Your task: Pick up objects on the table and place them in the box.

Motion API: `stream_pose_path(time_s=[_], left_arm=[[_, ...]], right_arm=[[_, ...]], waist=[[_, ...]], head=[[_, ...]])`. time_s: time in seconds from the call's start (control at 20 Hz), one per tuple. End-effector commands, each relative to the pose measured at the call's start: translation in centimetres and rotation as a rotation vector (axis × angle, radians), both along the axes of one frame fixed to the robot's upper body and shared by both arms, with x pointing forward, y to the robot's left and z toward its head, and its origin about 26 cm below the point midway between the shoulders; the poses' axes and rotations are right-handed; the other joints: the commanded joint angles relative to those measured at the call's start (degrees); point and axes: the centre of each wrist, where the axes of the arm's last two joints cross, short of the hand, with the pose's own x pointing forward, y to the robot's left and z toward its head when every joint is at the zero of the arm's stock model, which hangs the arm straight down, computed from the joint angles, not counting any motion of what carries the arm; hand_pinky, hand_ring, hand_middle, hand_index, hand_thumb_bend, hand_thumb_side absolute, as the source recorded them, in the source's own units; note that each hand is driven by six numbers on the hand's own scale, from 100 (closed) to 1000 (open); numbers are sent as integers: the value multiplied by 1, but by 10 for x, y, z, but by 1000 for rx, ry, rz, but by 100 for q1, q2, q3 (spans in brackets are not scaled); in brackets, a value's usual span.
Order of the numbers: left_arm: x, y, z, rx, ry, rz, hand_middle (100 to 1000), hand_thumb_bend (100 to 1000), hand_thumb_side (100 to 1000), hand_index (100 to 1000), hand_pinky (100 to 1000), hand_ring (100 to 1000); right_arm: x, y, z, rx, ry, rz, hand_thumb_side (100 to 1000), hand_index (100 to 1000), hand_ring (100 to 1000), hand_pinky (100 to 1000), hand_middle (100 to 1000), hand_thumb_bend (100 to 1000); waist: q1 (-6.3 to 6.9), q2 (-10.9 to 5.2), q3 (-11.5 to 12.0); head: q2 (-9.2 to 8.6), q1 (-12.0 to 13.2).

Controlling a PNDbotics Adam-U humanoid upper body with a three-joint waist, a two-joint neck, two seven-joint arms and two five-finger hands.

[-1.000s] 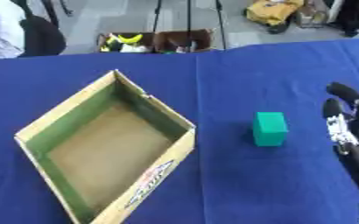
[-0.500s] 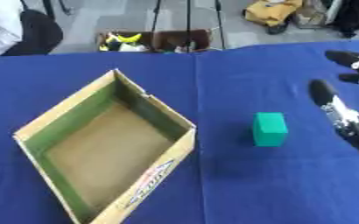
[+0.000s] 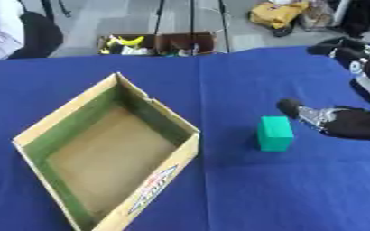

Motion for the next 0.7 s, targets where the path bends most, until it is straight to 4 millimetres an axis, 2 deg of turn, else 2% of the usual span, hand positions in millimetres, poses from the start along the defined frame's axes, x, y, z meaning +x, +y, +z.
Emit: stream_pose_path(time_s=[0.05,0.1,0.25,0.3,0.35,0.55,0.7], left_arm=[[-2,1,6,21,-20,-10,552,195,924,812,229,392],[-3,1,6,22,-19,-12,552,194,924,812,229,392],[-3,1,6,24,-16,-15,552,192,924,812,229,392],[-3,1,6,24,-15,-16,552,192,924,812,229,392],[-3,1,6,25,-14,-17,552,191,923,812,229,392],[-3,0,6,27,-11,-21,552,188,923,812,228,392],[-3,0,6,28,-8,-24,552,186,922,812,228,392]], right_arm=[[3,-9,14,-111,51,-40,810,906,874,799,860,667],[6,-11,14,-136,90,-45,725,927,892,810,874,689],[11,-15,17,-197,219,-47,568,963,926,831,896,687],[13,-17,19,-211,257,-46,560,964,927,831,898,685],[14,-18,21,-222,289,-45,509,969,934,834,903,663],[19,-21,25,-235,383,-28,422,983,948,840,909,474],[23,-21,26,-246,439,-23,390,990,959,842,913,440]], waist=[[-36,-137,17],[-38,-139,25],[-45,-141,42],[-47,-141,45],[-51,-141,49],[-62,-140,74],[-66,-139,91]], head=[[33,-33],[36,-41],[47,-58],[50,-61],[53,-67],[61,-94],[60,-114]])
